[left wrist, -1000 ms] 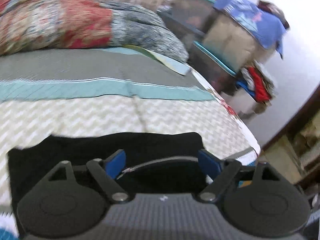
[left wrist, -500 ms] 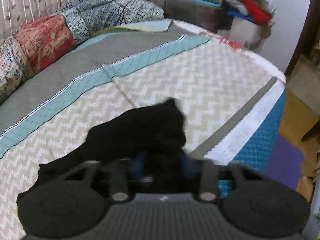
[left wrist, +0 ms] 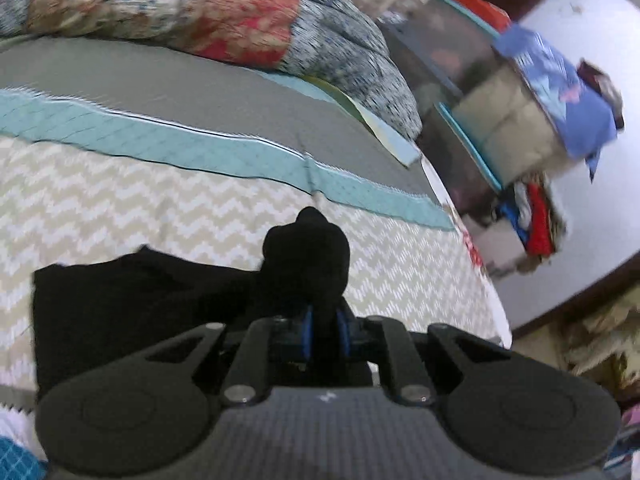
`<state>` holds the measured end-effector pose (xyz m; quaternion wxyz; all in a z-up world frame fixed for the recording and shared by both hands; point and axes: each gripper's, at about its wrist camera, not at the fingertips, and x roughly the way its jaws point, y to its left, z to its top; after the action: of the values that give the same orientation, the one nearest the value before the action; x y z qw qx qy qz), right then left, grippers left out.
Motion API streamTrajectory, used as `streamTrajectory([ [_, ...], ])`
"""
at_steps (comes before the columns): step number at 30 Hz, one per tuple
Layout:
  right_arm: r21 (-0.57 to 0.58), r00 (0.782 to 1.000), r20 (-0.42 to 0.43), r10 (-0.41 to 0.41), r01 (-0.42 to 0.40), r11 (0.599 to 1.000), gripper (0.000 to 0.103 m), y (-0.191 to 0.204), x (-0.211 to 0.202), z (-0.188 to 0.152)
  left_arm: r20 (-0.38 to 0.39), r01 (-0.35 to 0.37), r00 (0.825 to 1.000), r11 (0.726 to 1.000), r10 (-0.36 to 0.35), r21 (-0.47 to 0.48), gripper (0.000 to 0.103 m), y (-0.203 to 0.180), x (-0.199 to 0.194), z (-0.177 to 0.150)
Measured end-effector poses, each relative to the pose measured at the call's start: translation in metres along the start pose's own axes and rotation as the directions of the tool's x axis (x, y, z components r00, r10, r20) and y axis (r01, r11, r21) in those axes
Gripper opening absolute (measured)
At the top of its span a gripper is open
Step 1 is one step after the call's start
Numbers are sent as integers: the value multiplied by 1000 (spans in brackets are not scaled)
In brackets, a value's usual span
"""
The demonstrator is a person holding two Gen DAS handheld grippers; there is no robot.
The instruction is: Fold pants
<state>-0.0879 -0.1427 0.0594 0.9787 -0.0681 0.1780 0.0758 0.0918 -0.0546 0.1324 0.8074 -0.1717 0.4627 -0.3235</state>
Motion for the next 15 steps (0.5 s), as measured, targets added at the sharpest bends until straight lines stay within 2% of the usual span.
streamTrajectory([
  [5,-66,992,76,97,-92,994,13,35,-13,21,77,11,997,995,-3,-99,12,47,-37,-4],
  [8,-147,985,74,154,-142,979,13,60,-9,19,103,3,995,982,17,-186,12,86,-54,-11],
  [10,-189,981,36,193,-183,965,14,76,2,16,98,-18,994,967,44,-252,12,116,-55,-22],
  [11,-198,977,5,213,-207,958,14,80,13,15,88,-49,993,962,75,-268,17,128,-52,-28],
  [14,-205,953,-140,269,-294,934,21,91,48,4,-24,-216,975,912,221,-349,21,167,-30,-49],
  [15,-219,948,-155,279,-308,926,22,95,51,-1,-32,-220,974,901,225,-373,26,177,-28,-55],
])
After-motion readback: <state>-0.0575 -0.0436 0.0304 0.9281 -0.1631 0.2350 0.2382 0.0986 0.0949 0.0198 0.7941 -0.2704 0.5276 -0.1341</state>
